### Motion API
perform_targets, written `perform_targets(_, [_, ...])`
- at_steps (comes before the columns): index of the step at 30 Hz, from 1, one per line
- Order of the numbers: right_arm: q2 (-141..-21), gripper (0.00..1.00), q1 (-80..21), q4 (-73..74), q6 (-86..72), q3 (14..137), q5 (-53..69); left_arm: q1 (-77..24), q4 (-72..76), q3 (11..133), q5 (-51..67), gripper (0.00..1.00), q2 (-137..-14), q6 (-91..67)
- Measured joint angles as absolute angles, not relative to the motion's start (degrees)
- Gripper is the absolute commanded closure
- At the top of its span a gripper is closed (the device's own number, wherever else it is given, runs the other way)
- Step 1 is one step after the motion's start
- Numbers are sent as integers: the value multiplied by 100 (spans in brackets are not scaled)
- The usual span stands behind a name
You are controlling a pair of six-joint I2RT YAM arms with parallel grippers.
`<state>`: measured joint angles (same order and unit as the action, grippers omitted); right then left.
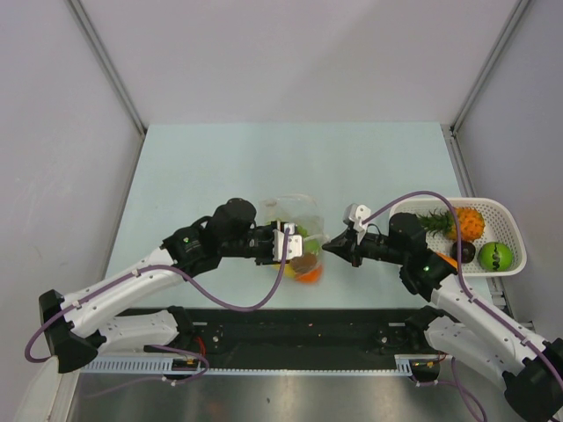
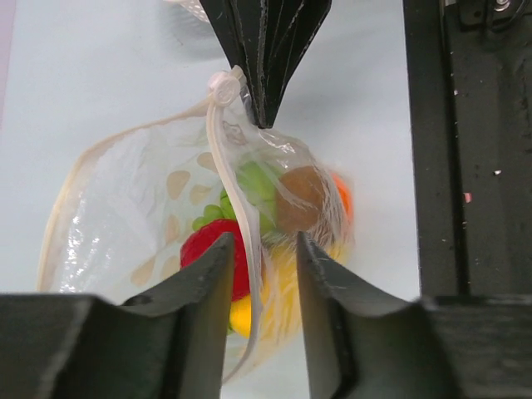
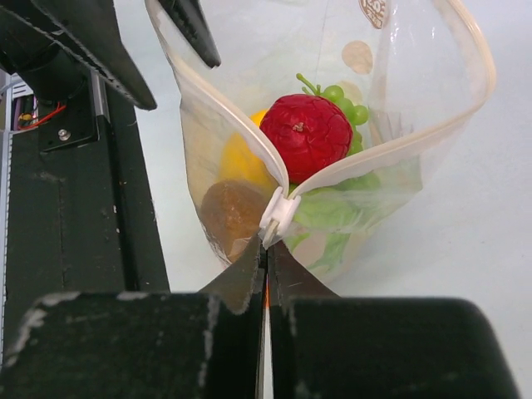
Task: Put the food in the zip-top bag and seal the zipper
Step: Zip the zipper food storage bag at the center of the board.
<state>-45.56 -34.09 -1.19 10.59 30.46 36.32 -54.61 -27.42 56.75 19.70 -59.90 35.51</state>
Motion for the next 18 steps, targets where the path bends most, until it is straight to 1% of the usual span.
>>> perform_targets(6, [-4543, 100, -3409, -115, 1160, 3046, 3570, -5461, -2659, 6023, 1999, 53, -6139, 3686])
perform_targets(12, [-4530, 100, -3428, -67, 1374, 3068, 3511, -5483, -2711, 6788, 2309, 53, -6823, 3909])
perform_targets(18, [-4508, 100, -3514, -21, 1566, 3100, 3479, -5511, -2746, 6989, 2495, 52, -7334, 4130])
